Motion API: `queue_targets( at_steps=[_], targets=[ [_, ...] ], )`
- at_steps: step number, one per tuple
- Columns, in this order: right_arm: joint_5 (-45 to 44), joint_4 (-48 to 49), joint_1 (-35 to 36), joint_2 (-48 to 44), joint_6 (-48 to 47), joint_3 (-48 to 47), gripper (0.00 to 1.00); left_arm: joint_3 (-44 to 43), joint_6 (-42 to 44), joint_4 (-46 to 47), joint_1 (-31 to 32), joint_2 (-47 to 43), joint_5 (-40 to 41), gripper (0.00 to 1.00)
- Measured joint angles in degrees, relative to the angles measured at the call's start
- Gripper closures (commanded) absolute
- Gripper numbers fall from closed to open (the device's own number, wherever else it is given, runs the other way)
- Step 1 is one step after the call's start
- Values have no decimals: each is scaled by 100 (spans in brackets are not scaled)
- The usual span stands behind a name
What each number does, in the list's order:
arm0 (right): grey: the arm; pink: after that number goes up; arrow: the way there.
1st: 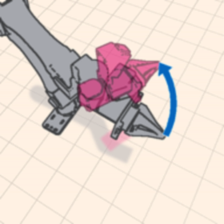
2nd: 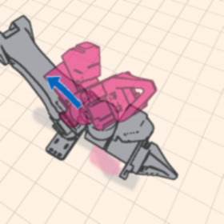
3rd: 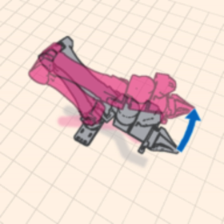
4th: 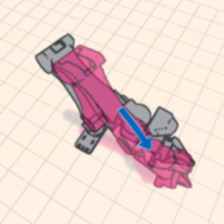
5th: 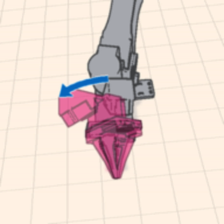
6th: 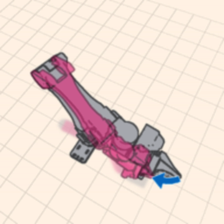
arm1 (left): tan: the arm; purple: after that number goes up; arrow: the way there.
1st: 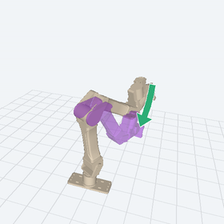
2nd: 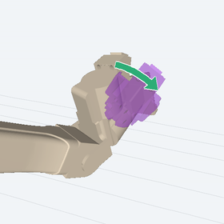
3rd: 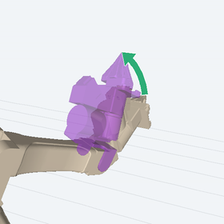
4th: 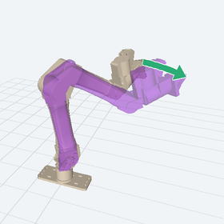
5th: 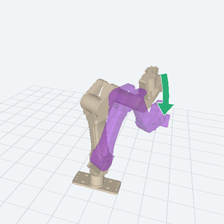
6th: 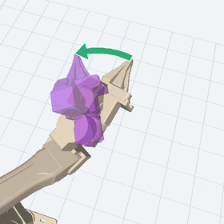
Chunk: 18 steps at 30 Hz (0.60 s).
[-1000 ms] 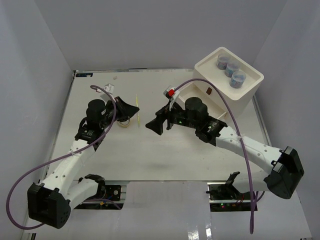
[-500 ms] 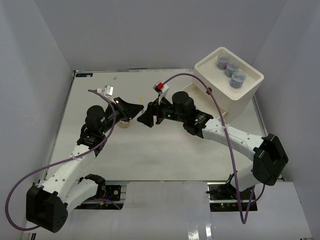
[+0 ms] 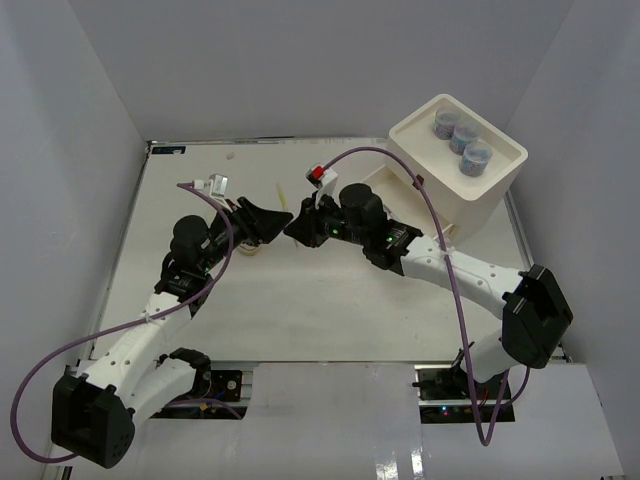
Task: Sort the stationery into containers
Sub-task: Place the pen in the storage box.
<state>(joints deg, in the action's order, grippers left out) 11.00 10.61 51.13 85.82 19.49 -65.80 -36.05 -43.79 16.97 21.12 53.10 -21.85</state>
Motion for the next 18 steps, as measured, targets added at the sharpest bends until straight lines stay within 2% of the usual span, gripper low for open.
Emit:
queue_targets(
  at_steps=[4, 10, 14, 18],
  targets=[
    [-444, -415, -35, -7, -302, 2, 90, -90, 205, -299, 0, 4, 83, 2],
    [-1585, -1491, -612, -59, -1062, 4, 91, -439, 702, -944, 0, -98, 391, 2],
    [-2487, -2085, -1327, -184, -2068, 7, 91, -466, 1213, -1458, 0, -326, 682, 2],
    [-2983, -2319, -1963, -317, -2988, 9, 91, -466, 1609, -1751, 0, -205, 699, 2]
  ],
)
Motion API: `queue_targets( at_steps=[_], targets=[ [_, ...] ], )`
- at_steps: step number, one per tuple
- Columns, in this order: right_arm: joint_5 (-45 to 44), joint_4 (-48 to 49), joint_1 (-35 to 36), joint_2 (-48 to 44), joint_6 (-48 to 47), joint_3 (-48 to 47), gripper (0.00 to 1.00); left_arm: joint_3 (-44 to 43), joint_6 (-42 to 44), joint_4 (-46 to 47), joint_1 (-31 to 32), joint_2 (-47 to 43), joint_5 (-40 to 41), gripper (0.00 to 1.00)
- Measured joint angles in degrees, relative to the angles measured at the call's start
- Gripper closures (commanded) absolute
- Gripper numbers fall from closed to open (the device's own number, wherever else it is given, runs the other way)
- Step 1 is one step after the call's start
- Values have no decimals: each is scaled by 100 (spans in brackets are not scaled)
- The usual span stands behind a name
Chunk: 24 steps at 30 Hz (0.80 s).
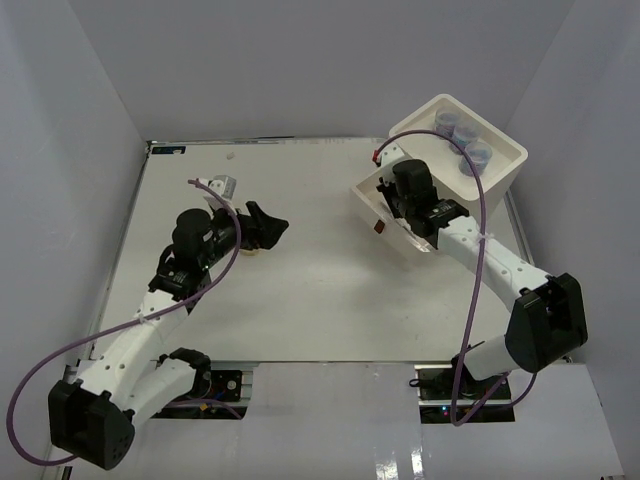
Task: Sort the stationery into containers
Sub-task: Place the pen in the storage box.
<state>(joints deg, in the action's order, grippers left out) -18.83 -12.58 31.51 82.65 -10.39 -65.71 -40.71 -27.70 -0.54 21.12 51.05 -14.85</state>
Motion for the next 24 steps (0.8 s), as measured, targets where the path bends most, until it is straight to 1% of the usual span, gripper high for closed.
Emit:
queue_targets(
  at_steps=[1, 4, 5, 9, 10, 11, 14, 16, 18, 21, 24],
  targets=[
    [-66, -26, -118, -9, -192, 0, 89, -9, 85, -39, 0, 107, -42, 2],
    [-74, -114, -302, 7, -616, -2, 71, -94, 234, -195, 0, 575, -157, 2],
    [-70, -129, -328, 28, -721, -2, 56, -140, 258, -245, 0, 732, -201, 2],
    [-7, -321, -337, 160, -1029, -20, 42, -391, 326, -249, 87, 1384, -271, 2],
    [13, -400, -337, 170, -1060, -20, 37, -485, 332, -238, 157, 1550, -267, 2],
    [63, -450, -334, 170, -1069, -20, 31, -590, 339, -232, 258, 1725, -236, 2],
    [293, -555, -337, 44, -1062, -52, 29, -901, 372, -59, 584, 2256, -146, 2],
    [426, -619, -348, -153, -986, -144, 24, -1106, 382, 118, 800, 2671, -57, 2],
    [592, -667, -400, -374, -874, -374, 22, -1307, 402, 262, 988, 3086, 39, 2],
    [774, -619, -623, -636, -693, -785, 23, -1679, 496, 433, 1252, 3797, 229, 2],
    [953, -479, -1014, -708, -459, -1075, 26, -2085, 608, 494, 1486, 4402, 378, 3]
  ],
)
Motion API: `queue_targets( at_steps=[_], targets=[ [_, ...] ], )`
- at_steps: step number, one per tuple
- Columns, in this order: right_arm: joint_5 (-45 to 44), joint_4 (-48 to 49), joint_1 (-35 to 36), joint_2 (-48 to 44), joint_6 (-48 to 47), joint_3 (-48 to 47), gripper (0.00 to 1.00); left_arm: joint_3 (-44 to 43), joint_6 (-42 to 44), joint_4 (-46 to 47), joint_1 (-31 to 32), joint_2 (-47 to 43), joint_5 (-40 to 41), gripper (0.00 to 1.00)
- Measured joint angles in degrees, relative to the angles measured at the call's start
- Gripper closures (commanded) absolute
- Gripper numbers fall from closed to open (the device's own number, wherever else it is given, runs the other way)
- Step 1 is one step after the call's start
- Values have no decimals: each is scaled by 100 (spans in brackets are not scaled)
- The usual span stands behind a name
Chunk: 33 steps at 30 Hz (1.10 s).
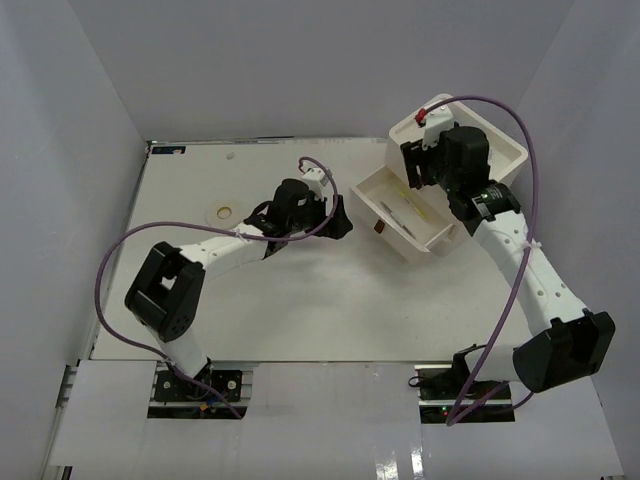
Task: Sort the stationery into containers
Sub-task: Place the pen in the storage box, then close the drawer in the storage box.
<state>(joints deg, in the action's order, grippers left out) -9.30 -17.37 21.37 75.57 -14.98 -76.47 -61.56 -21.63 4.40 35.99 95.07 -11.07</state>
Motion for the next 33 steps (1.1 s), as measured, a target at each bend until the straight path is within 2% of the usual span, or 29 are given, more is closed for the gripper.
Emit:
queue_targets(
  at_steps=[8, 12, 19, 26, 30, 33],
  targets=[
    [1172, 37, -1119, 595, 730, -247, 30, -992, 264, 170, 396, 1071, 275, 5],
    [1646, 28, -1228, 907, 876, -249, 34, -1401, 422, 212, 476, 1506, 396, 5],
    [2302, 55, -1285, 929, 929, -251, 42, -2096, 621, 66, 538, 2280, 455, 5],
    [2363, 83, -1449, 951, 868, -251, 46, -2651, 815, -105, 717, 2894, 599, 5],
    [2444, 76, -1478, 977, 868, -269, 60, -3040, 750, 310, 903, 3331, 748, 5],
    [2444, 13, -1493, 1014, 857, -330, 69, -3025, 734, 636, 1029, 3399, 866, 6]
  ],
)
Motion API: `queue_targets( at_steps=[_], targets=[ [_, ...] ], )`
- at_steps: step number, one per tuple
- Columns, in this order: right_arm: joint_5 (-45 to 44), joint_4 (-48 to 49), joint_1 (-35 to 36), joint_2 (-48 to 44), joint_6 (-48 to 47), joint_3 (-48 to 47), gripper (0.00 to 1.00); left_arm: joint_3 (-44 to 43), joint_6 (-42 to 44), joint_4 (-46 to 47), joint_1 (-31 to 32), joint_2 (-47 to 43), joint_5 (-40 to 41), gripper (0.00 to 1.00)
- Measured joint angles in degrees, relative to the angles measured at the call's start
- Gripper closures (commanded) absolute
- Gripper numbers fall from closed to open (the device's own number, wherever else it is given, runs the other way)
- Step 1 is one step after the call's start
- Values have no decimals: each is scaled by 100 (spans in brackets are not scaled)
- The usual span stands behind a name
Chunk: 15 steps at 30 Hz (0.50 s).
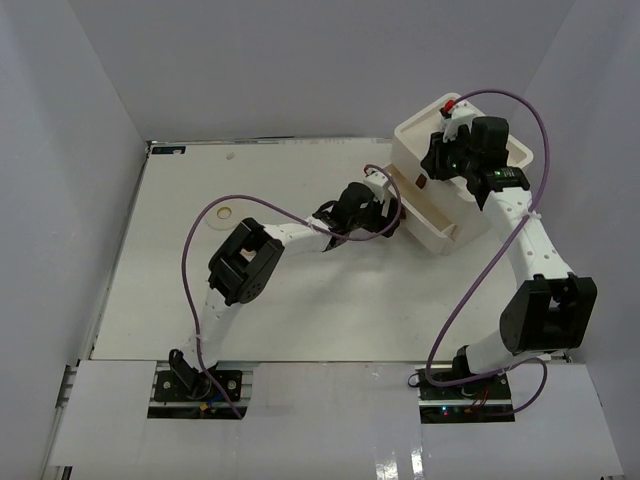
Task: Sort the stationery into containers
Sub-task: Close the drawer in the storage box.
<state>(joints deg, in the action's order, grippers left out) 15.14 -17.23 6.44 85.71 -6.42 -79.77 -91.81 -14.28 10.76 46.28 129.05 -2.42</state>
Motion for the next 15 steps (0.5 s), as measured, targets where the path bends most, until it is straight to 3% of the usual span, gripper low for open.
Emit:
queue_targets(
  at_steps=[8, 15],
  targets=[
    [125, -160, -17, 70, 0, -131, 73, 293, 304, 745, 31, -70, 33, 7],
    [332, -389, -11, 210, 28, -352, 75, -387, 702, 894, 48, -28, -146, 10]
  ],
)
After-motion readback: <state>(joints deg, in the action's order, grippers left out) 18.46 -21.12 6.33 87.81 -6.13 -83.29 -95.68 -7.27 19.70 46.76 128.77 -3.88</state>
